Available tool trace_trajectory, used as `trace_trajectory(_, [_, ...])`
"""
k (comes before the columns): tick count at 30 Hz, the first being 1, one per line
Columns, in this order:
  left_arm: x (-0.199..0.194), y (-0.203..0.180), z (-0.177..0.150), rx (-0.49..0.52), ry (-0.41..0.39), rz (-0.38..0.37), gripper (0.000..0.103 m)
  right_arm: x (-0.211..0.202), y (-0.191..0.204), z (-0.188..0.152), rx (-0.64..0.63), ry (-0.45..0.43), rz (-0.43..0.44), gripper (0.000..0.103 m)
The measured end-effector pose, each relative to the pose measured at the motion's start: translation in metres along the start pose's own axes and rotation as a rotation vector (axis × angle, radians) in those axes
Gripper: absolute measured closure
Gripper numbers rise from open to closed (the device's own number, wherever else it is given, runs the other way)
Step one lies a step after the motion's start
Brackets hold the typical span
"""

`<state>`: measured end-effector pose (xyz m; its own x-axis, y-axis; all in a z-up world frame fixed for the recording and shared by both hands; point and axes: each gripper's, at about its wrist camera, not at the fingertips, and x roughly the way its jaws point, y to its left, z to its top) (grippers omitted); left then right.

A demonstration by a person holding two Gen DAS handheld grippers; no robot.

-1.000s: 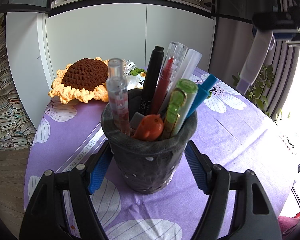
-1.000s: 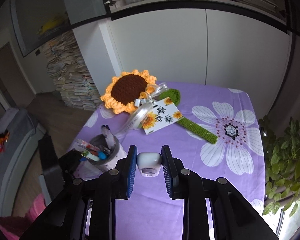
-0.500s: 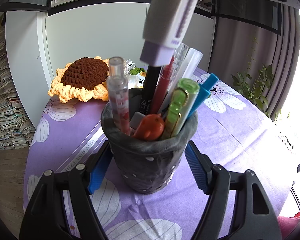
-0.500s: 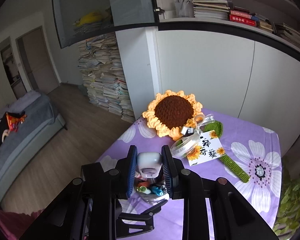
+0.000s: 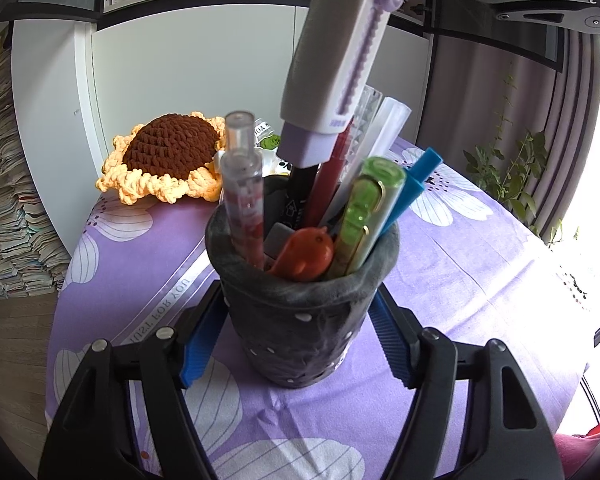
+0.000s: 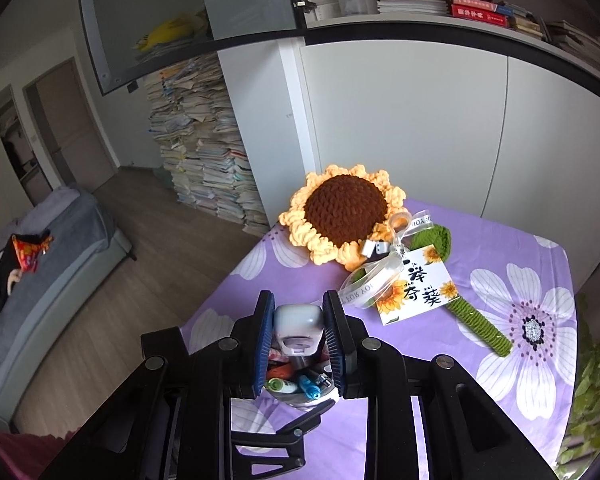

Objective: Organize stationery
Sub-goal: 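Lift the white correction tape and lower it into the grey cup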

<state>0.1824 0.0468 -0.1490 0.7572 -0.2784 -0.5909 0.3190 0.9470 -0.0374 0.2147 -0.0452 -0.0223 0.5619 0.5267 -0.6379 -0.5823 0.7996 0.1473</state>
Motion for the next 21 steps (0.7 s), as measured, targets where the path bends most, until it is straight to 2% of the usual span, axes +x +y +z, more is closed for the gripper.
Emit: trace_trajectory(21, [-0.0001, 0.0001, 0.0000, 0.000, 0.000, 0.000, 0.033, -0.0006, 0.0008, 0.0008, -0.001, 0.003, 0.000, 0.077])
